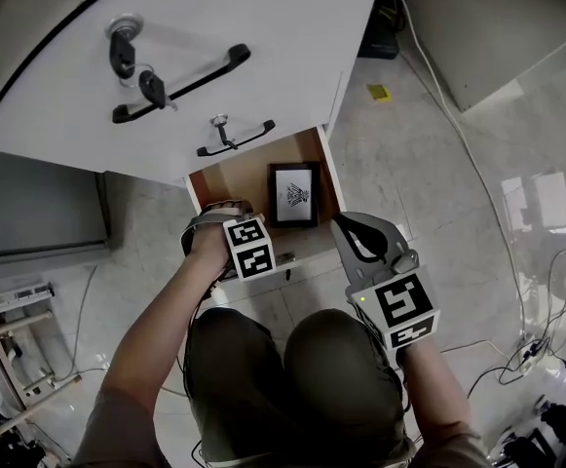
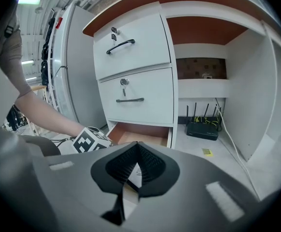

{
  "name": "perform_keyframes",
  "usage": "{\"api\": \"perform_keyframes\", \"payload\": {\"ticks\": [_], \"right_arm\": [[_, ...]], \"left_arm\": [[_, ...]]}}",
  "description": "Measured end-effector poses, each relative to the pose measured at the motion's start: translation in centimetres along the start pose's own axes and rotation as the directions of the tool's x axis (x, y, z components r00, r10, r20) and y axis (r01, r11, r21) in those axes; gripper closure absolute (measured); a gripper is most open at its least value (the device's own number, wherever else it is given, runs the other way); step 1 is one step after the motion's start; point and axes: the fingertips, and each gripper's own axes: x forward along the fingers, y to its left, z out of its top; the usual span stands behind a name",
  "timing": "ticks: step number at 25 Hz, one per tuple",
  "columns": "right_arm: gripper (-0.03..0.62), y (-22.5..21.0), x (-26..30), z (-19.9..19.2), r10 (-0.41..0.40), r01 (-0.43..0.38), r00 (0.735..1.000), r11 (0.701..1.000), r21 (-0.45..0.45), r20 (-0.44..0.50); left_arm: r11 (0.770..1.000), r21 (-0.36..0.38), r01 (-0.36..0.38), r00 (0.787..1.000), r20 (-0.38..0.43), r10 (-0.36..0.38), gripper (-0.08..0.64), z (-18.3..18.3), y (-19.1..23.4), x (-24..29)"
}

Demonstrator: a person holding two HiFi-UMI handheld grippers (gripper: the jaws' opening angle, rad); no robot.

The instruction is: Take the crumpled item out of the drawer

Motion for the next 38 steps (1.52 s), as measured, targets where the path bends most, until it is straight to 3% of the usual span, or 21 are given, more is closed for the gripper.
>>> {"api": "perform_keyframes", "payload": {"ticks": [3,7,14,18,21,27,32,38], "right_arm": [[0.564,-0.3,0.0,-0.4,-0.003,0.003,1.000,1.000,-0.001,-0.001],[0.565,-0.9,-0.3,-1.2,-0.015,0.015,1.000,1.000,0.003,-0.007],[0.565,-0.8,-0.5,-1.7,-0.021,0.021,1.000,1.000,0.007,-0.015],[0.565,-0.6,-0.5,-1.9,-0.025,0.025,1.000,1.000,0.001,-0.015],[0.564,-0.6,-0.4,-2.0,-0.029,0.029,0.999,1.000,0.001,-0.018],[0.565,-0.3,-1.8,-0.2,-0.035,0.036,0.998,0.999,0.025,-0.049],[0.565,1.5,-4.7,5.1,-0.005,0.007,0.996,1.000,0.023,-0.089],[0.565,5.1,-9.7,15.8,0.061,-0.057,0.995,0.997,0.052,-0.081]], "left_arm": [[0.998,0.060,0.014,1.000,-0.013,-0.014,0.310,0.9,-0.5,0.9],[0.995,0.085,0.048,0.999,-0.018,-0.047,0.339,1.2,-0.9,2.6],[0.988,0.138,0.064,0.998,0.003,-0.065,0.465,0.6,-1.6,3.7],[0.992,0.107,0.072,0.996,0.049,-0.078,0.500,0.7,-1.3,2.9],[0.996,0.074,0.058,0.989,0.130,-0.067,0.506,1.1,-0.7,1.3],[0.999,-0.040,-0.016,0.960,0.277,0.027,0.509,1.2,1.0,-5.5],[0.991,-0.132,-0.026,0.938,0.339,0.070,0.509,0.8,0.2,-12.8],[0.969,-0.248,-0.013,0.910,0.399,0.114,0.509,0.3,-0.6,-24.0]]}}
